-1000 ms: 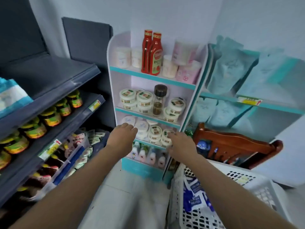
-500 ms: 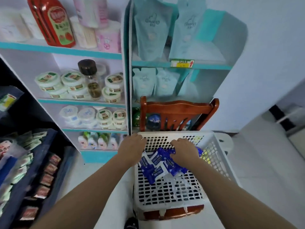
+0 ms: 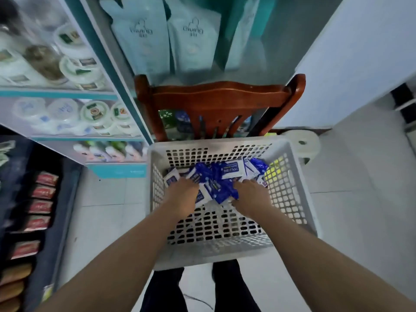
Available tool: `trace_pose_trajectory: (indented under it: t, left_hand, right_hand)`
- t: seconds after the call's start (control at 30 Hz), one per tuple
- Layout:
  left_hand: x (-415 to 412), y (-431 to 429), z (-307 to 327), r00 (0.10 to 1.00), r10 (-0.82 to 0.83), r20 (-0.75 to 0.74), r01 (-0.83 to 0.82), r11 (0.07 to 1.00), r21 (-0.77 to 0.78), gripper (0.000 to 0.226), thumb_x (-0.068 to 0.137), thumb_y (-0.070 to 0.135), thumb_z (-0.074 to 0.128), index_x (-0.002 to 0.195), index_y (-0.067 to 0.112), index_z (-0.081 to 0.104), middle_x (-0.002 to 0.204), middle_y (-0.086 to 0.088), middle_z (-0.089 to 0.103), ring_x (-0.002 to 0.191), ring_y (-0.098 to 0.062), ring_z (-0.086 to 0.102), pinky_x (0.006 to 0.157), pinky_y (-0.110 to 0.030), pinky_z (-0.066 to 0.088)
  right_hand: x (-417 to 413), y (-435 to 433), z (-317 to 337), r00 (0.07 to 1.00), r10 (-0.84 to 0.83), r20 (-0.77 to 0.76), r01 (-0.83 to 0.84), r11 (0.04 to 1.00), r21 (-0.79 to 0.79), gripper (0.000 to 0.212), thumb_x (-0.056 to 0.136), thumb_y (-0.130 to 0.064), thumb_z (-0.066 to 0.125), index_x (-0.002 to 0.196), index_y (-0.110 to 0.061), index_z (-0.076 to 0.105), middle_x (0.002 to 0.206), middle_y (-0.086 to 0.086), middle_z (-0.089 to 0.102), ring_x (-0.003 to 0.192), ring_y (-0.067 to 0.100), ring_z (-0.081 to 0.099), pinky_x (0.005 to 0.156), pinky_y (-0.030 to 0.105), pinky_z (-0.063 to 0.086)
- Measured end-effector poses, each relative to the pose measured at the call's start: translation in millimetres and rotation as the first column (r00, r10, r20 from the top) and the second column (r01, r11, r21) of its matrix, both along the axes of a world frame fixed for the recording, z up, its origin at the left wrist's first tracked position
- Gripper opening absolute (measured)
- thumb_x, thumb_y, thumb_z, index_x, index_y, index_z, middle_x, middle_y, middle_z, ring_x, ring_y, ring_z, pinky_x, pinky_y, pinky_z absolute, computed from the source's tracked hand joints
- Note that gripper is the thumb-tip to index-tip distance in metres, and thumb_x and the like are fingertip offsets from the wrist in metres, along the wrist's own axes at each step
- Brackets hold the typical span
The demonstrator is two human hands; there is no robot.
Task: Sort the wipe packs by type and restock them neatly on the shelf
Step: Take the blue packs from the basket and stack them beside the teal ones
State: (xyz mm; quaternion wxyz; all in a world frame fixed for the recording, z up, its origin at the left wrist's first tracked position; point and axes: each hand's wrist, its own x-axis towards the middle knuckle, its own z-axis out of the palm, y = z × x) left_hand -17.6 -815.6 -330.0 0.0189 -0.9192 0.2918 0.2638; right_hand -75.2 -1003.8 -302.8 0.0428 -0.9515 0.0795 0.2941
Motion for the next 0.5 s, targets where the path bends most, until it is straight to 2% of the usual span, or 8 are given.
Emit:
trace_pose_trajectory:
  t: [0.13,0.23,0.33,0.37,0.43,0.5]
  left_hand:
    - [2,-28,-40,0.993,0.092,-0.07,-0.086,0.993,0.082,0.023,0.092,0.019,0.051,0.113,0.014,0.057,0.115,-0.008,0.055,0.11,-0.026,0.051,0.087,-0.041,0.049]
    - [7,-41,-74,0.981,0.177,-0.082,-0.168,0.98,0.108,0.024,0.092,0.021,0.051,0.115,0.015,0.057,0.119,-0.007,0.055,0.113,-0.025,0.05,0.091,-0.039,0.047]
    - [11,-47,-106,0.967,0.231,-0.11,-0.214,0.965,0.151,0.027,0.095,0.02,0.048,0.121,0.016,0.054,0.124,-0.005,0.053,0.118,-0.024,0.049,0.091,-0.036,0.046]
    - [13,-48,-116,0.958,0.258,-0.125,-0.237,0.958,0.161,0.029,0.095,0.02,0.047,0.123,0.015,0.053,0.127,-0.005,0.052,0.119,-0.024,0.048,0.091,-0.036,0.046]
    - [19,-49,-136,0.929,0.335,-0.157,-0.313,0.937,0.153,0.033,0.096,0.017,0.047,0.129,0.011,0.048,0.132,-0.007,0.048,0.122,-0.025,0.046,0.091,-0.037,0.045]
    - [29,-47,-157,0.898,0.408,-0.163,-0.398,0.913,0.093,0.04,0.094,0.011,0.049,0.133,0.006,0.042,0.139,-0.01,0.041,0.125,-0.028,0.042,0.093,-0.038,0.044]
  right_hand:
    - [11,-28,-41,0.996,0.079,-0.037,-0.078,0.997,0.015,0.044,0.095,-0.038,0.05,0.134,-0.018,0.046,0.13,0.006,0.051,0.122,0.026,0.045,0.093,0.041,0.045]
    - [26,-47,-78,0.993,0.114,-0.022,-0.113,0.993,0.04,0.047,0.095,-0.043,0.048,0.135,-0.018,0.047,0.134,0.006,0.051,0.126,0.026,0.042,0.099,0.042,0.043]
    - [42,-60,-111,0.997,0.073,-0.015,-0.071,0.995,0.069,0.049,0.096,-0.044,0.047,0.137,-0.016,0.046,0.138,0.006,0.047,0.13,0.026,0.039,0.102,0.043,0.041]
    - [48,-62,-122,1.0,0.006,0.001,-0.006,0.996,0.093,0.051,0.095,-0.044,0.048,0.137,-0.015,0.044,0.138,0.007,0.046,0.129,0.027,0.039,0.102,0.043,0.042]
    - [59,-64,-142,0.962,-0.272,0.026,0.264,0.95,0.167,0.057,0.093,-0.044,0.054,0.137,-0.01,0.04,0.138,0.011,0.043,0.129,0.03,0.039,0.1,0.044,0.043]
    - [69,-62,-161,0.813,-0.582,0.01,0.563,0.791,0.239,0.07,0.089,-0.047,0.06,0.14,-0.007,0.033,0.142,0.015,0.035,0.131,0.032,0.038,0.1,0.044,0.041]
